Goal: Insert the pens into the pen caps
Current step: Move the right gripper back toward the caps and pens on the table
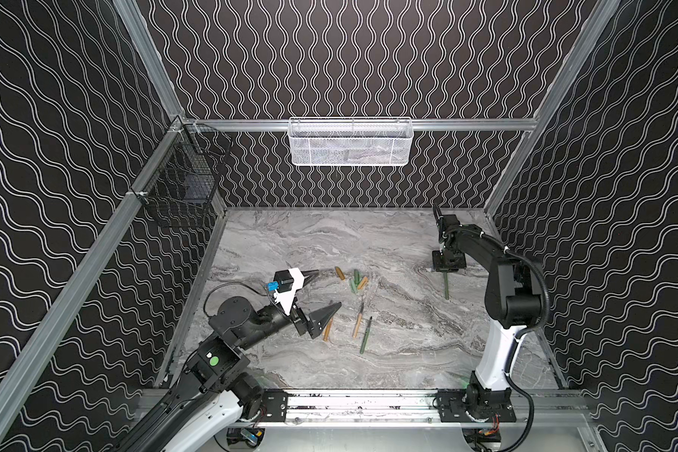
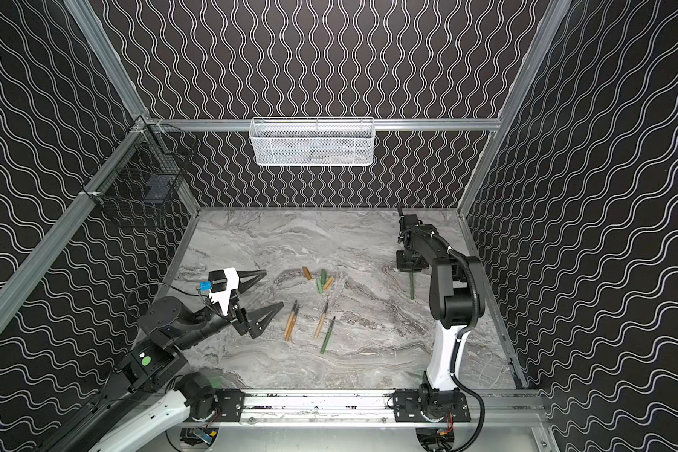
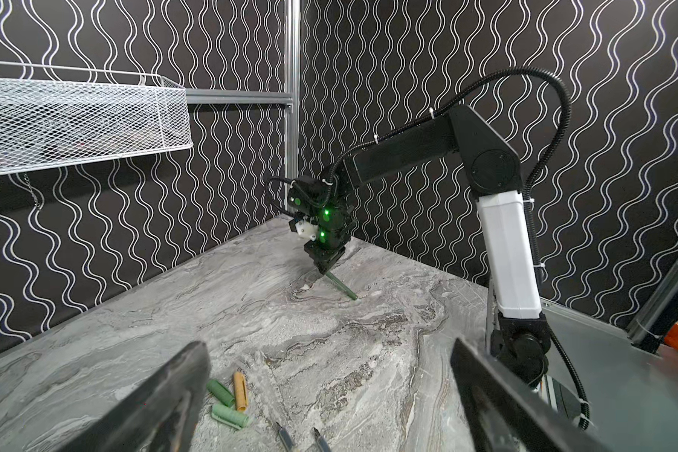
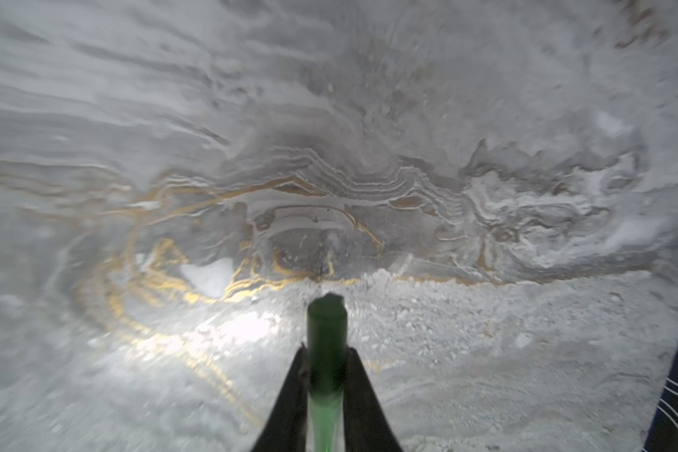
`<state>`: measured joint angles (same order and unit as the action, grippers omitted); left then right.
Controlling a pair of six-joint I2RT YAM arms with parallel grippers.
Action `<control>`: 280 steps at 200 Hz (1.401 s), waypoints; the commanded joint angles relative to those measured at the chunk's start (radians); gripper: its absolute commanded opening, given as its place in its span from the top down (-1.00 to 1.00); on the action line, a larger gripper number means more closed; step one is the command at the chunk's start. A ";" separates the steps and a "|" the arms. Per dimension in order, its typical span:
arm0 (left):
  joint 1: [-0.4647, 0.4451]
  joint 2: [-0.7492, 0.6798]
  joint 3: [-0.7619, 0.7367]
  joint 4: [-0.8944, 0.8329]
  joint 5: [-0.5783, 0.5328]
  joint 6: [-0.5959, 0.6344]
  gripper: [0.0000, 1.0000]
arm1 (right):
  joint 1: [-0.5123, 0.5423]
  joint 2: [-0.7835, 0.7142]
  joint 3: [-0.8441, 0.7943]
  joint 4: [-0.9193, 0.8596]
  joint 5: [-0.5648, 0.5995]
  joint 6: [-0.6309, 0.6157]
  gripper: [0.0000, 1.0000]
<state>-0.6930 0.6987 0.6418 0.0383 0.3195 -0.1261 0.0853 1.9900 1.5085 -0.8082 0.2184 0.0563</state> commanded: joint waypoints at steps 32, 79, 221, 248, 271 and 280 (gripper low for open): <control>0.001 0.013 0.005 0.017 0.018 -0.015 -0.98 | 0.019 -0.138 -0.051 0.037 -0.163 0.020 0.26; 0.000 0.019 0.014 -0.048 -0.054 -0.041 -0.98 | 0.162 -0.276 -0.196 0.161 -0.420 0.088 -0.10; 0.000 -0.044 -0.004 -0.166 -0.158 -0.098 -0.98 | 0.503 -0.135 -0.185 0.332 -0.554 0.317 0.18; 0.001 -0.043 -0.015 -0.148 -0.159 -0.102 -0.97 | 0.551 -0.137 -0.201 0.303 -0.500 0.328 0.25; 0.001 -0.033 -0.019 -0.132 -0.147 -0.104 -0.97 | 0.589 -0.123 -0.212 0.282 -0.466 0.335 0.32; 0.001 -0.031 -0.020 -0.126 -0.144 -0.102 -0.97 | 0.601 -0.117 -0.213 0.273 -0.452 0.340 0.33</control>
<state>-0.6930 0.6601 0.6262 -0.1280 0.1688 -0.2184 0.6617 1.8584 1.3022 -0.4774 -0.2916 0.3779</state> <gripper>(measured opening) 0.988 0.336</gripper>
